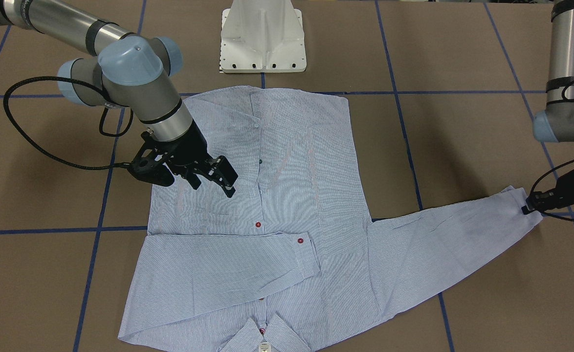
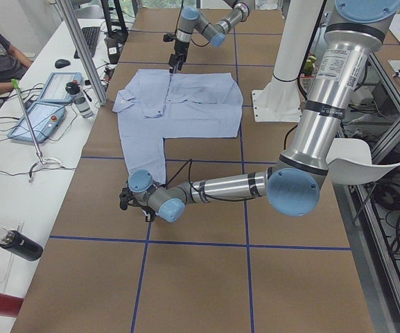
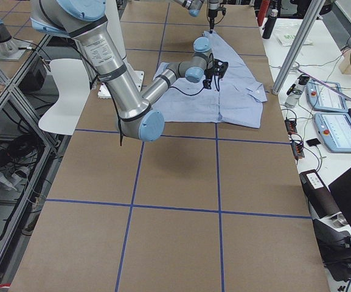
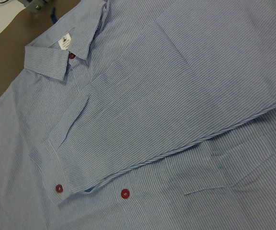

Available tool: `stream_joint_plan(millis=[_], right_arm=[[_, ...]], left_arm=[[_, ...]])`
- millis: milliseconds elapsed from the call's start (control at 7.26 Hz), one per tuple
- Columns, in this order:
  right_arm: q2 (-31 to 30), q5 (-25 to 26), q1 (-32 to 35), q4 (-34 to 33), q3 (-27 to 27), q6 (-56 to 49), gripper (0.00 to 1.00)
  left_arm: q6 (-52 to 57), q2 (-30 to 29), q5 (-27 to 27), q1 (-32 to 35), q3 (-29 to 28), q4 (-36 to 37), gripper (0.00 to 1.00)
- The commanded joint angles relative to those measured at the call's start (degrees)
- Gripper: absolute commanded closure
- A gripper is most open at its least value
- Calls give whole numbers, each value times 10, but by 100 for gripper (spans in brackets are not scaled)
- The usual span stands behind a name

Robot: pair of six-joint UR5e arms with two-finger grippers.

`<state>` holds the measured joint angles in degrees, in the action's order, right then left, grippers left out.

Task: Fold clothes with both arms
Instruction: 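Release the sleeve with the right gripper while the left gripper grasps the other cuff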

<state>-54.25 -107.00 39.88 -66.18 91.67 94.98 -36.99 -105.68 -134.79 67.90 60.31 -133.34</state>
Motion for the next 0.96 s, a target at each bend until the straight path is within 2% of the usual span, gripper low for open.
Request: stream_joint_plan(millis=[0, 138, 275, 551, 688, 826], right_arm=[[0, 20, -12, 0, 0, 0, 0], [0, 21, -13, 0, 0, 0, 0], [-4, 21, -10, 1, 1, -1, 0], [-62, -2, 9, 4, 58, -33, 0], [-87, -18, 28, 4, 70, -66, 0], [-119, -35, 51, 5, 80, -82, 0]], left_arm=[[-3, 3, -1, 1, 20, 1, 100], [-11, 4, -4, 3, 52, 9, 100], [-73, 3, -33, 2, 93, 12, 100], [-249, -15, -48, -4, 179, 12, 100], [-339, -53, -43, -43, 203, 13, 100], [-439, -104, -19, -91, 205, 13, 100]])
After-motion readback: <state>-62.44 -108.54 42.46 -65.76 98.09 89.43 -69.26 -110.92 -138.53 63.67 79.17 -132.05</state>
